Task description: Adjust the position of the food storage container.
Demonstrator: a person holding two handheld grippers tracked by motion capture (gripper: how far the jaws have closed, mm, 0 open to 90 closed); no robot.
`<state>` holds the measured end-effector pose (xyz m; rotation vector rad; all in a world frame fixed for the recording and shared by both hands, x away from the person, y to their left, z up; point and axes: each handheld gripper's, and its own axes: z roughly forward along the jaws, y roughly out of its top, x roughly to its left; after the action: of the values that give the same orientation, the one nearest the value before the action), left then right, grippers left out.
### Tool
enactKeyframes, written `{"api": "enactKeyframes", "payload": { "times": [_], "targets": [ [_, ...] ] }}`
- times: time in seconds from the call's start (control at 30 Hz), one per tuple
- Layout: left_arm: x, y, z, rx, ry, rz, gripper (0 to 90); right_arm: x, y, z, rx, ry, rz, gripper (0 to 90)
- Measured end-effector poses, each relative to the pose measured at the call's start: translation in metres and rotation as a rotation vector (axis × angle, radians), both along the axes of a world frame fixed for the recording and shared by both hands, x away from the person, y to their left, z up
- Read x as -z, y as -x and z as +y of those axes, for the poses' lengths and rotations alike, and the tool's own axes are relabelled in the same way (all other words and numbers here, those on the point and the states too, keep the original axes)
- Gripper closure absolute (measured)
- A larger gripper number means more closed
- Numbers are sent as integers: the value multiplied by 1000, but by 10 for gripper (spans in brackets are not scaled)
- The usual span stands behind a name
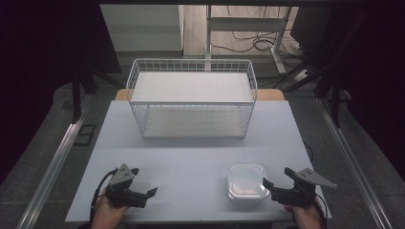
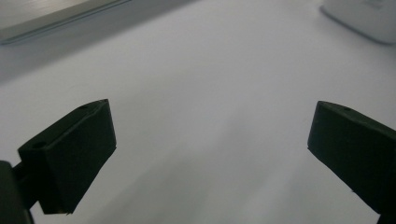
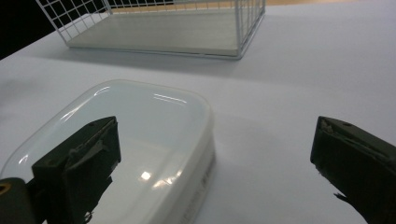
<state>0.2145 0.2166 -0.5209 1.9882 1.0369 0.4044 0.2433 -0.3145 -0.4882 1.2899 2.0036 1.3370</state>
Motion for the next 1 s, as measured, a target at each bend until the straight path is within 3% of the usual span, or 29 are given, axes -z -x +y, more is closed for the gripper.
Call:
{"api": "enactKeyframes", "payload": {
  "times": [0.1, 0.13, 0.17, 0.3, 0.33, 0.43, 0.57, 0.7, 1.0],
  "targets": [
    [2, 2, 6, -16, -1, 5, 7, 0, 1, -5, -16, -5, 22, 18],
    [4, 2, 10, -27, 14, 17, 7, 0, 0, -9, -22, 2, 52, 20],
    [4, 2, 12, -29, 26, 23, 7, 0, 0, -10, -13, 16, 51, 23],
    [5, 0, 12, -14, 59, 37, 8, -2, 1, -11, 7, 39, 40, 23],
    [5, 0, 11, -3, 58, 47, 8, -2, 0, -12, -23, 46, 56, 21],
    [6, -1, 8, 11, 51, 53, 9, 0, 0, -11, -26, 79, 82, 25],
    [7, -1, 7, 13, 56, 58, 9, 0, -1, -12, -57, 72, 105, 24],
    [8, -2, 8, 13, 64, 61, 9, -2, -1, -11, -53, 75, 102, 11],
    [9, -3, 8, 15, 67, 71, 8, -5, -5, -14, 6, 32, 151, 0]
  ]
}}
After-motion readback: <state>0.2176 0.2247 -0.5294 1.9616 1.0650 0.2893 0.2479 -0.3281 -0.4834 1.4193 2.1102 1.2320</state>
